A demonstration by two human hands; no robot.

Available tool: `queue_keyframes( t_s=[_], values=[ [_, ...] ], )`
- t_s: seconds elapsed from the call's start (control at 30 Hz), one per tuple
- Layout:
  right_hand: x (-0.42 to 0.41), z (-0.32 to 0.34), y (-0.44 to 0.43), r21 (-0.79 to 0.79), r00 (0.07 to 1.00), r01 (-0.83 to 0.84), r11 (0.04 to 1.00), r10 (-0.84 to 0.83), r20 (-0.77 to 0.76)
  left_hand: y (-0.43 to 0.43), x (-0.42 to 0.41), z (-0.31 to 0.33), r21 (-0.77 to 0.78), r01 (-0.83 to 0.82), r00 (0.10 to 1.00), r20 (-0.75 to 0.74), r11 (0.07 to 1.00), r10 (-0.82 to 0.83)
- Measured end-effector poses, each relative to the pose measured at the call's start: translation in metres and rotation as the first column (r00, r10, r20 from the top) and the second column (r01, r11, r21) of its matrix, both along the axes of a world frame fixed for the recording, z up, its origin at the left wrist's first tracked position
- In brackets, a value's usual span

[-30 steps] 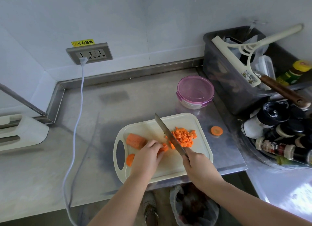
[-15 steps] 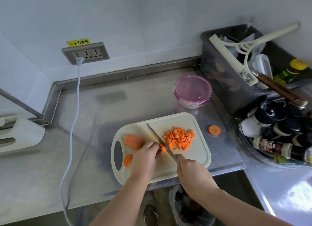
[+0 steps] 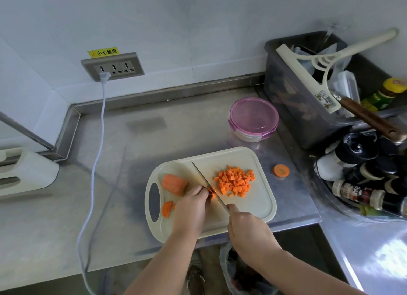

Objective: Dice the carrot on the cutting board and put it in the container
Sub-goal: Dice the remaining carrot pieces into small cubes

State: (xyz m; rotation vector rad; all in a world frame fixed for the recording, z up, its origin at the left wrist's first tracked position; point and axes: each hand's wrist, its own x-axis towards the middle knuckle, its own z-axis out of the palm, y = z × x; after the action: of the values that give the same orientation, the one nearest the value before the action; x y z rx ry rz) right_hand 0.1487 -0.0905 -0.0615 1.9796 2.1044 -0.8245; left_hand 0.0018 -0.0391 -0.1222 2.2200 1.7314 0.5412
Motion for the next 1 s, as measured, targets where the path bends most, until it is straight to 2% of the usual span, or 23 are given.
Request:
queue_keyframes(
  t_s=[0.17, 0.3, 0.47, 0.6, 0.77, 1.0],
  values=[
    [-0.002, 0.0, 0.007, -0.054, 0.998, -0.044, 0.998, 0.046, 0.035, 0.002, 0.0, 0.003, 0.026, 0.023, 1.0, -0.018, 0.999, -0.023],
    [-0.005, 0.002, 0.009, -0.089, 0.998, 0.062, 0.994, -0.064, -0.026, 0.002, 0.0, 0.004, 0.052, 0.03, 0.999, -0.02, 0.998, -0.029],
    [0.0, -0.004, 0.016, -0.113, 0.992, 0.095, 0.989, -0.104, -0.077, 0.001, 0.0, 0.005, 0.031, 0.009, 0.999, 0.033, 0.999, -0.01],
    [0.007, -0.003, 0.02, -0.098, 0.949, 0.229, 0.969, -0.244, -0.197, 0.0, 0.001, 0.009, -0.012, -0.036, 0.997, 0.062, 0.999, 0.037],
    [0.011, 0.002, 0.019, -0.045, 0.945, 0.213, 0.976, -0.217, -0.243, 0.001, -0.001, 0.012, -0.046, -0.044, 0.996, 0.079, 0.998, 0.047],
    [0.01, 0.007, 0.012, -0.031, 0.962, 0.175, 0.984, -0.178, -0.207, 0.002, -0.007, 0.018, -0.051, -0.095, 0.988, 0.114, 0.994, 0.1]
  ],
)
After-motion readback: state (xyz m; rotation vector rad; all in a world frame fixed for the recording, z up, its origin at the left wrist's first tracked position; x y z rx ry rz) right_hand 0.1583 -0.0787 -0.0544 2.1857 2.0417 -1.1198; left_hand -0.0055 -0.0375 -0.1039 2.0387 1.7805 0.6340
